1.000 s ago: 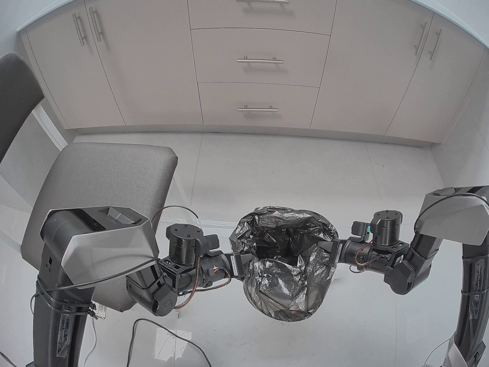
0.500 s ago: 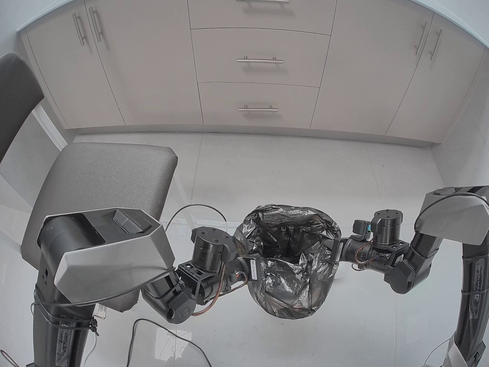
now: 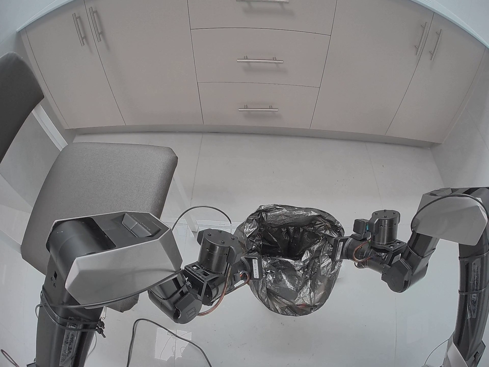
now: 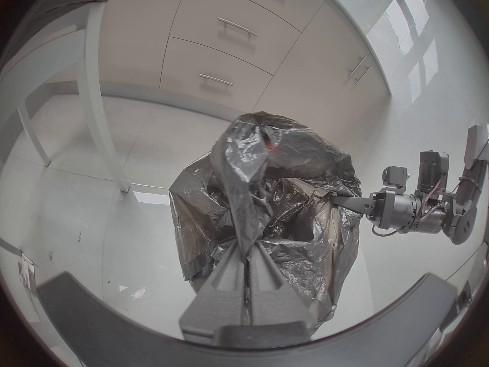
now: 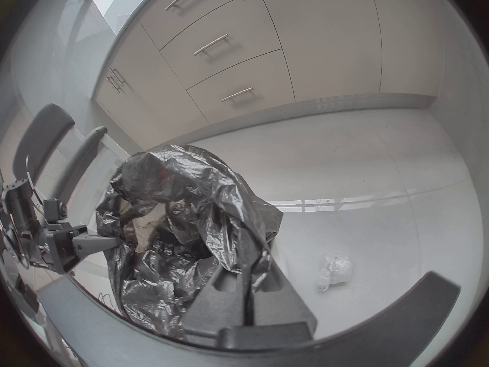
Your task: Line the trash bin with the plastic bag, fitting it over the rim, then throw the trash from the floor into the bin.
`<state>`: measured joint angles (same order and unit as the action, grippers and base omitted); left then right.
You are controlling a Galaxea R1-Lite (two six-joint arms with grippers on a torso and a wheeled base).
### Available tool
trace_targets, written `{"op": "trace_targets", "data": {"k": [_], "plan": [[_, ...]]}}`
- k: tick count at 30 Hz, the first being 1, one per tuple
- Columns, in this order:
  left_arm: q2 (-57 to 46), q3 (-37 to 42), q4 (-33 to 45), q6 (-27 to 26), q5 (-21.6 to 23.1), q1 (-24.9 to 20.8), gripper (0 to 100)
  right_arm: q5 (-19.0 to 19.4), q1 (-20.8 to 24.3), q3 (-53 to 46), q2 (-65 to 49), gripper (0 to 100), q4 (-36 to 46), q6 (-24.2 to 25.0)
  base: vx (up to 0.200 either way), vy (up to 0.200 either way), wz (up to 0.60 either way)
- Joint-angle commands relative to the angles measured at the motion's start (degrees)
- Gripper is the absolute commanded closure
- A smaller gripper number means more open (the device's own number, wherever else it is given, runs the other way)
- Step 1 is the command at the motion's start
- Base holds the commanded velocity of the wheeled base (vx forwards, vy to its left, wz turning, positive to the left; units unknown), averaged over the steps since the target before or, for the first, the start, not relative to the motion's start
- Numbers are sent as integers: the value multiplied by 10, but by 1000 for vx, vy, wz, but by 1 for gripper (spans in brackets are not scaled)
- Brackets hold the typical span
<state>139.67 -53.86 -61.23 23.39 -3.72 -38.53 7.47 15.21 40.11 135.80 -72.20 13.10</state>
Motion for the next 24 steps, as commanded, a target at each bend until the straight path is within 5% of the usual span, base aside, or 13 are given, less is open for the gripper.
{"op": "trace_targets", "data": {"k": [1,9,24], "plan": [[9,-6,0,0,-4,7,100,-8,-5,8,16,100,0,-5,0,0,0],[10,-6,0,-2,-23,9,100,-33,-12,6,33,100,-1,-62,0,0,0],[32,-3,-13,-47,-30,7,100,-33,-23,22,57,100,-7,-65,0,0,0]]}}
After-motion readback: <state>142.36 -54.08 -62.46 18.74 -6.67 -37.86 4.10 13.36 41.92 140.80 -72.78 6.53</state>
